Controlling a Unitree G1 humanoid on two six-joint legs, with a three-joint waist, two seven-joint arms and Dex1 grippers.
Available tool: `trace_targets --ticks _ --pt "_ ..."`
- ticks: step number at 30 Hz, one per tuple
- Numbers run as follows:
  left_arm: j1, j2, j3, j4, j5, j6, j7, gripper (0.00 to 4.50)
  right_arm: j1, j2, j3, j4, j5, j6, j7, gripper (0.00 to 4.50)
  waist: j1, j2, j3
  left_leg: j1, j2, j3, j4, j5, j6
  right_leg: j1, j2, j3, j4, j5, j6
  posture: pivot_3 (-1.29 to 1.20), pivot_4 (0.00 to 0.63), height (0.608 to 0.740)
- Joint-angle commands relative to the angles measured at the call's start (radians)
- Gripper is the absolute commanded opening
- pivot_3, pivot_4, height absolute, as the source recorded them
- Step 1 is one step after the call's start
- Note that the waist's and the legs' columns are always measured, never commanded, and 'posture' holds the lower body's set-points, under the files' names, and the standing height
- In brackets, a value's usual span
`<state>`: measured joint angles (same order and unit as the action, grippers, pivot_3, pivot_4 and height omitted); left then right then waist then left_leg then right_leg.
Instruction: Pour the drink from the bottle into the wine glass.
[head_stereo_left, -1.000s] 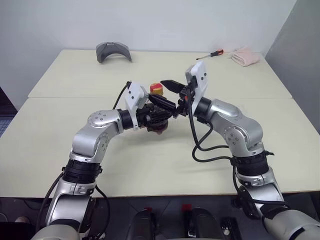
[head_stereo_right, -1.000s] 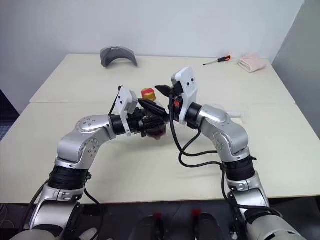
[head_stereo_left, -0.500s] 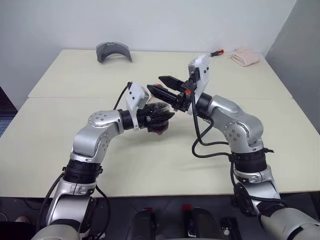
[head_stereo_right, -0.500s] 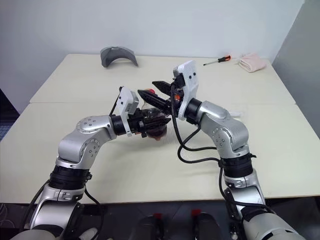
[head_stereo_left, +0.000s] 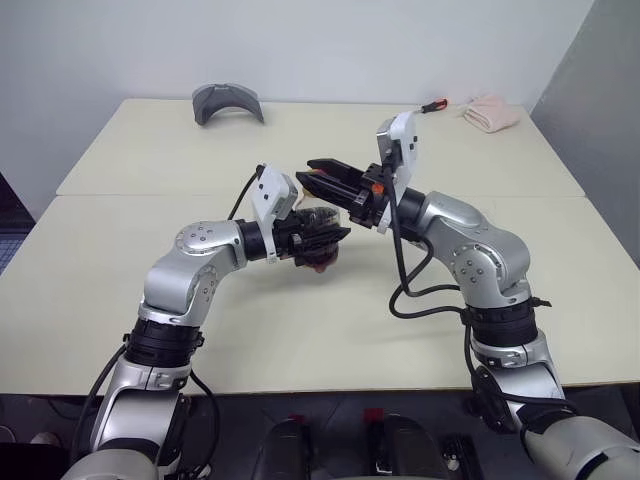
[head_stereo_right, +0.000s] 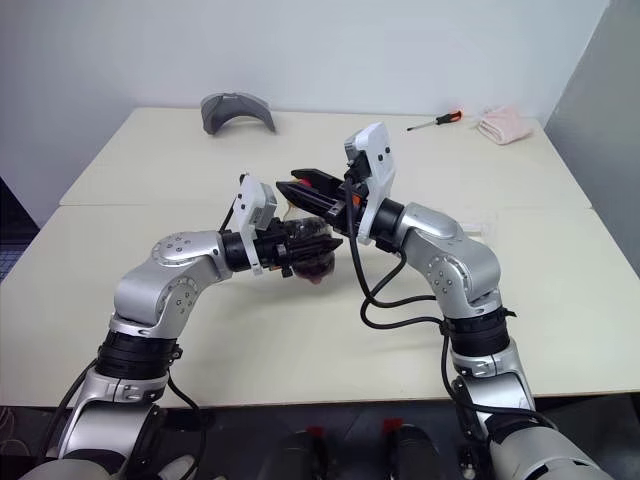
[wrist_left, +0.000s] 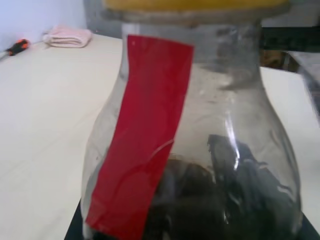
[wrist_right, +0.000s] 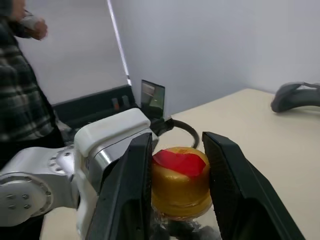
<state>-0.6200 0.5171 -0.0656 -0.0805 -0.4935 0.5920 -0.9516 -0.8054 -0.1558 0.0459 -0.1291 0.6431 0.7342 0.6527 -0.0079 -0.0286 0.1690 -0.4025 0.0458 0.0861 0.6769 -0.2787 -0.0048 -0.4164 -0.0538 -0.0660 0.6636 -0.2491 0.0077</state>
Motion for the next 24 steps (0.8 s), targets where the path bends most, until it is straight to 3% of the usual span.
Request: trace_targets --ticks 1,10,19,20,24 --pt "-0.002 0.030 0.018 -0.142 -0.106 0.044 -0.086 1.92 -0.052 -0.005 -0.022 -0.041 0.109 0.036 0.091 1.23 0.000 0.000 0.000 0.000 0.000 0.000 0.000 0.000 0.000 0.000 0.000 0.000 0.000 0.000 0.000 0.00 0.150 0.740" --pt "0.024 0.108 -0.012 -0.205 -0.160 0.071 -0.222 1.92 -0.061 -0.067 0.019 -0.071 0.182 0.111 0.232 1.23 0.000 0.000 0.000 0.000 0.000 0.000 0.000 0.000 0.001 0.000 0.000 0.000 0.001 0.000 0.000 0.00 0.150 0.740" --pt "0.030 0.099 -0.019 -0.208 -0.157 0.071 -0.233 1.92 -0.067 -0.057 0.009 -0.068 0.179 0.113 0.216 1.23 0.000 0.000 0.000 0.000 0.000 0.000 0.000 0.000 0.001 0.000 0.000 0.000 0.000 0.000 0.000 0.00 0.150 0.740" --pt "0.030 0.099 -0.020 -0.204 -0.154 0.069 -0.233 1.92 -0.069 -0.056 0.006 -0.063 0.177 0.112 0.212 1.95 0.000 0.000 0.000 0.000 0.000 0.000 0.000 0.000 0.001 0.000 0.000 0.000 0.000 0.000 0.000 0.00 0.150 0.740" --pt "0.033 0.096 -0.017 -0.199 -0.148 0.067 -0.215 1.92 -0.067 -0.061 0.000 -0.061 0.161 0.105 0.193 3.27 0.000 0.000 0.000 0.000 0.000 0.000 0.000 0.000 0.001 0.000 0.000 0.000 0.000 0.000 0.000 0.00 0.150 0.740"
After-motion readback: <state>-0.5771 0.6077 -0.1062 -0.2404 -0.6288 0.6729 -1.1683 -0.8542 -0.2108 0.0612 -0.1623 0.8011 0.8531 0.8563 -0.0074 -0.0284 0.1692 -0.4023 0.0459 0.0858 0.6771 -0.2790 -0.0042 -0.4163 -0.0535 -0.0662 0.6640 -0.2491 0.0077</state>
